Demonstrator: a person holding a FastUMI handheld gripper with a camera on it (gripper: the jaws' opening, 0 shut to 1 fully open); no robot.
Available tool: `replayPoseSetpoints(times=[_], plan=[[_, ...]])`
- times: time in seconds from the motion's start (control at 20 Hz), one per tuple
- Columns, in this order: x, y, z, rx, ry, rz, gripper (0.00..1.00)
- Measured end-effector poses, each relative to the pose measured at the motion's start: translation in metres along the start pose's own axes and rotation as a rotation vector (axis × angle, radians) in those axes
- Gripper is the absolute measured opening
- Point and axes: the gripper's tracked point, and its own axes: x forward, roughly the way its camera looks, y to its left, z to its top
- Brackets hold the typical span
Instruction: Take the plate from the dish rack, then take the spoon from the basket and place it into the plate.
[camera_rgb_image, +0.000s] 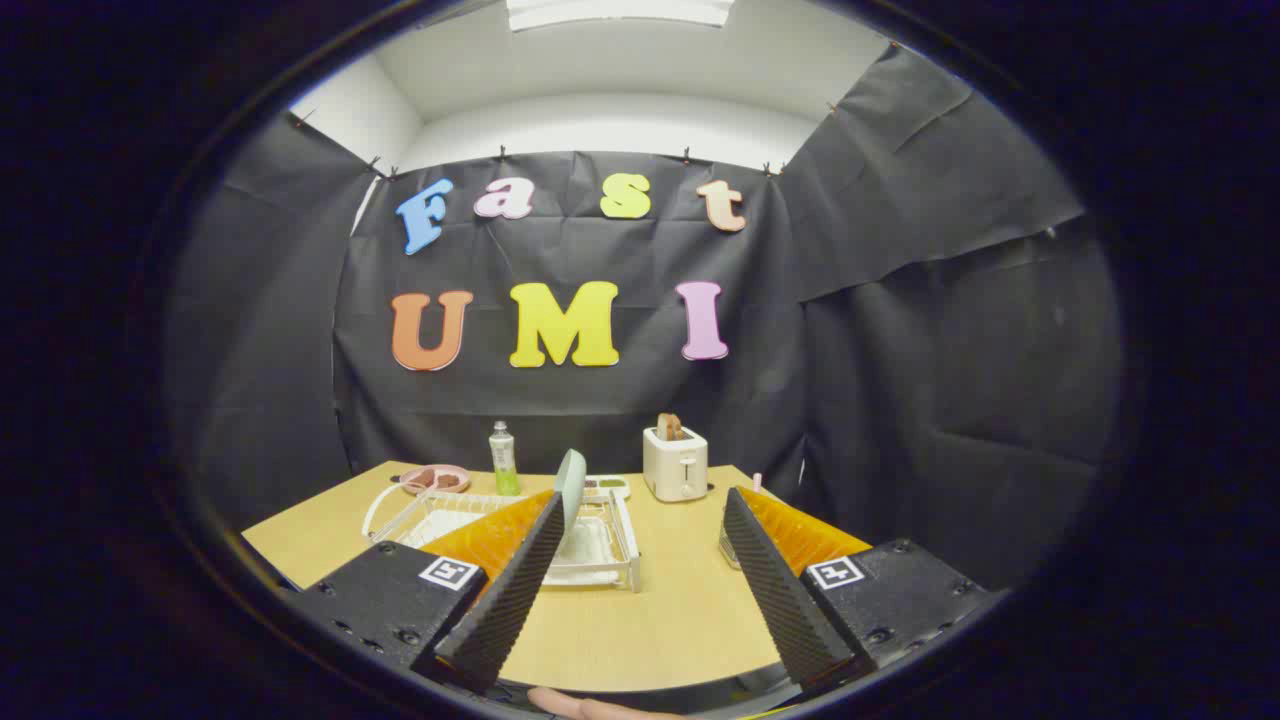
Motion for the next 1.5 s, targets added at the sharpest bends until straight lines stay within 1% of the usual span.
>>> replayPoseSetpoints(times=[0.1,0.3,0.5,0.7,0.85,1.0,1.15,1.3,1.4,1.5], plan=[[-0.001,-0.005,0.0,0.017,-0.001,0.002,1.0],[0.0,-0.023,0.001,0.027,-0.01,-0.028,1.0],[-0.003,-0.027,0.003,0.05,-0.038,-0.016,1.0],[-0.003,-0.031,0.0,0.026,-0.044,-0.023,1.0],[0.005,-0.021,-0.004,-0.007,-0.029,0.001,1.0],[0.022,-0.015,-0.006,-0.042,-0.017,0.002,1.0],[0.043,0.005,-0.001,-0.052,0.001,0.029,1.0],[0.074,0.028,0.005,-0.091,0.036,0.047,1.0],[0.098,0.049,0.011,-0.098,0.083,0.068,1.0],[0.125,0.074,0.015,-0.126,0.166,0.102,1.0]])
